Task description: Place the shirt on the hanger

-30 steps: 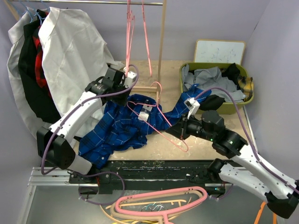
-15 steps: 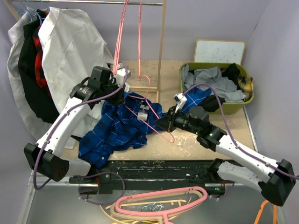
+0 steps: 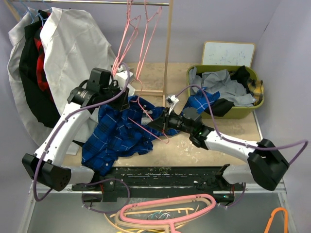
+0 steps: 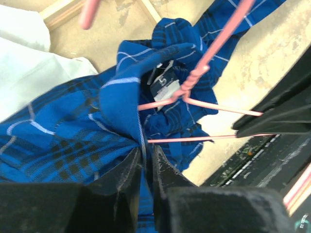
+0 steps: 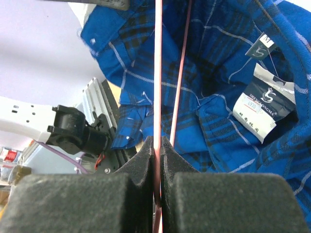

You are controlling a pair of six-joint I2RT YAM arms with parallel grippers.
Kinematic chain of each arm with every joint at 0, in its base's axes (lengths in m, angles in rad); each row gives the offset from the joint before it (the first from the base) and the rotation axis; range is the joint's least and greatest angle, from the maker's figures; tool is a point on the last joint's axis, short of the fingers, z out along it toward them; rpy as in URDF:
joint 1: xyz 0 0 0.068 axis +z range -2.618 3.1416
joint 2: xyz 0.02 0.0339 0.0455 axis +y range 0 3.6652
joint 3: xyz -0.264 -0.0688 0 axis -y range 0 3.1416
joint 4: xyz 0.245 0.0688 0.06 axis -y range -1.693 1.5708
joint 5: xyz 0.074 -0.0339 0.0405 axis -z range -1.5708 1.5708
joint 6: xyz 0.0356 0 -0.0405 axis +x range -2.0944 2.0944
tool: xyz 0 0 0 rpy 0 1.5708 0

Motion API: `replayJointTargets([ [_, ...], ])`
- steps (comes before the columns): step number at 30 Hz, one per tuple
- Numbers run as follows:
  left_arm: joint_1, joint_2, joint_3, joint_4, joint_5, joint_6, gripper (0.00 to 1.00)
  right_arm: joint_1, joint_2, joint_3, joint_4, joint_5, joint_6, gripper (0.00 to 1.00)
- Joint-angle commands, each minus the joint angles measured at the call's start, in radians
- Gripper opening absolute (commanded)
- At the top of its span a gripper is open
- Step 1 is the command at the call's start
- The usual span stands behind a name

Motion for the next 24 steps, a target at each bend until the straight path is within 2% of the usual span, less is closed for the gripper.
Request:
replayJointTargets([
  [1, 0.023, -0.019, 0.033, 0.009, 0.115, 0.1, 0.41, 0.001, 0.05, 0.061, 0.169, -0.044, -0.046, 0.0],
  [2, 0.042, -0.016, 0.034, -0.007, 0.163, 0.156, 0.66, 0.001, 0.061, 0.057, 0.168, -0.053, -0.05, 0.0],
  [3, 0.072, -0.014, 0.032, -0.014, 0.173, 0.179, 0.86, -0.001, 0.068, 0.05, 0.178, -0.049, -0.05, 0.0],
  [4, 0.115, -0.015, 0.032, -0.016, 0.179, 0.193, 0.99, -0.001, 0.076, 0.037, 0.194, -0.024, -0.051, 0.0],
  [6, 0.203, -0.028, 0.019, 0.005, 0.203, 0.213, 1.0, -0.002, 0.094, 0.025, 0.208, -0.006, -0.066, 0.0],
  [8, 0.243, -0.07, -0.003, 0.045, 0.191, 0.234, 0.99, -0.002, 0.124, 0.022, 0.224, -0.003, -0.081, 0.0],
  [11, 0.247, -0.125, -0.038, 0.092, 0.122, 0.276, 0.99, -0.004, 0.173, 0.024, 0.259, -0.022, -0.086, 0.0],
  [14, 0.246, -0.141, -0.066, 0.094, 0.01, 0.383, 0.99, -0.006, 0.213, 0.029, 0.297, -0.042, -0.083, 0.0],
  [17, 0.246, -0.161, -0.12, 0.073, 0.009, 0.533, 0.99, -0.01, 0.237, 0.033, 0.315, -0.06, -0.084, 0.0],
  [20, 0.246, -0.172, -0.2, 0.158, -0.069, 0.596, 0.99, -0.019, 0.244, 0.026, 0.328, -0.075, -0.085, 0.0],
  [22, 0.246, -0.164, -0.24, 0.226, -0.118, 0.622, 0.89, -0.021, 0.237, 0.013, 0.342, -0.083, -0.088, 0.0],
  [24, 0.246, -0.148, -0.264, 0.281, -0.133, 0.627, 0.72, -0.024, 0.228, -0.007, 0.363, -0.089, -0.084, 0.0],
])
